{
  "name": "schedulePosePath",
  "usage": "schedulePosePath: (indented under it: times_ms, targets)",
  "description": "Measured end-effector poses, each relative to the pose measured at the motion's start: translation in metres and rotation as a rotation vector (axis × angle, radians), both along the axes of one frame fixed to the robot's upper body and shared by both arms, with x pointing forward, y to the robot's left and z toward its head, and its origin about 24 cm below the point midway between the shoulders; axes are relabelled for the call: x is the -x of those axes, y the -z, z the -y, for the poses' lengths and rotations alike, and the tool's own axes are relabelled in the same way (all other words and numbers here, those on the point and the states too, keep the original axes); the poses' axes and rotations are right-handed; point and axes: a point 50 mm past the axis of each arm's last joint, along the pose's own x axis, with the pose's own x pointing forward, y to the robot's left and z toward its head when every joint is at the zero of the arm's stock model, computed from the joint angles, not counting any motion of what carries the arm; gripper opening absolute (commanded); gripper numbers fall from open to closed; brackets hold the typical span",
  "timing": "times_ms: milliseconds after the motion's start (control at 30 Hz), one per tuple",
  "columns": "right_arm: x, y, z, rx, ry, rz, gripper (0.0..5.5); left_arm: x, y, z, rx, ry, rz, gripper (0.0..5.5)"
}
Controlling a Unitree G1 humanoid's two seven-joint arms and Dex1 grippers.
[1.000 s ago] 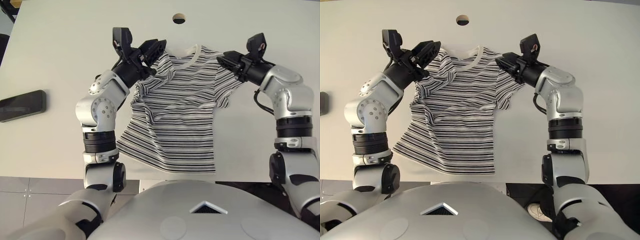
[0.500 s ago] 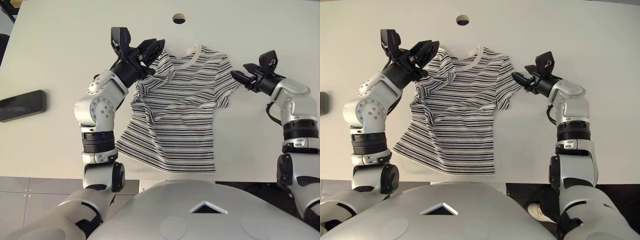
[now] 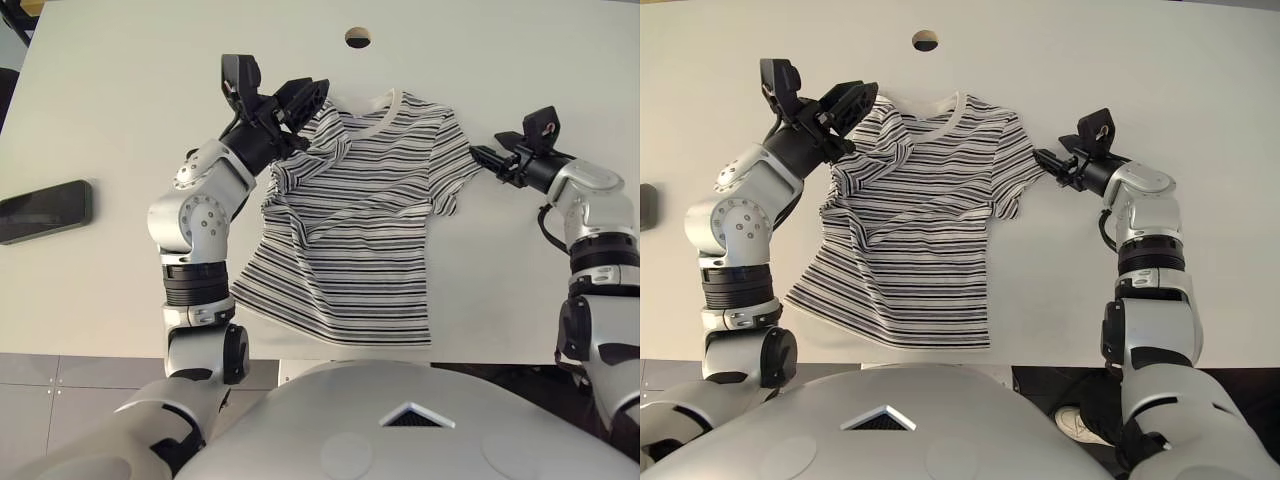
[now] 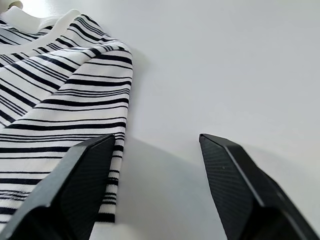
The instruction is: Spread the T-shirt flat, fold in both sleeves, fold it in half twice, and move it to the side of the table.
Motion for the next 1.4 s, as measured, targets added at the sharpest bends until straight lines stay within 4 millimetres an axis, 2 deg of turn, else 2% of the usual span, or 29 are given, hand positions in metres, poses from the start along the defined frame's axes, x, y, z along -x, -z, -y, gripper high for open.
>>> schedulePosePath:
  times_ms: [167, 500, 933, 1100, 1267, 1400]
  targets:
    - [0.001, 0.001, -0.009, -0.014, -0.045, -0.001, 2.11, 0.0, 0.0, 0.0, 0.0, -0.001, 0.0, 1.74]
    - [0.017, 0.002, -0.021, -0.026, -0.124, -0.011, 0.17, 0.0, 0.0, 0.0, 0.001, -0.004, -0.001, 1.74]
    - [0.025, -0.007, -0.017, -0.031, -0.122, -0.04, 0.13, 0.0, 0.0, 0.0, 0.001, -0.007, -0.001, 1.74]
    - [0.022, -0.026, -0.028, -0.066, -0.152, 0.0, 0.13, 0.0, 0.0, 0.0, 0.002, -0.007, -0.001, 1.74]
    - [0.019, -0.033, -0.038, -0.106, -0.165, -0.007, 0.13, 0.0, 0.0, 0.0, 0.002, -0.008, 0.0, 1.74]
    - [0.014, -0.042, -0.06, -0.171, -0.211, -0.007, 0.13, 0.0, -0.001, 0.0, 0.003, -0.01, 0.005, 1.74]
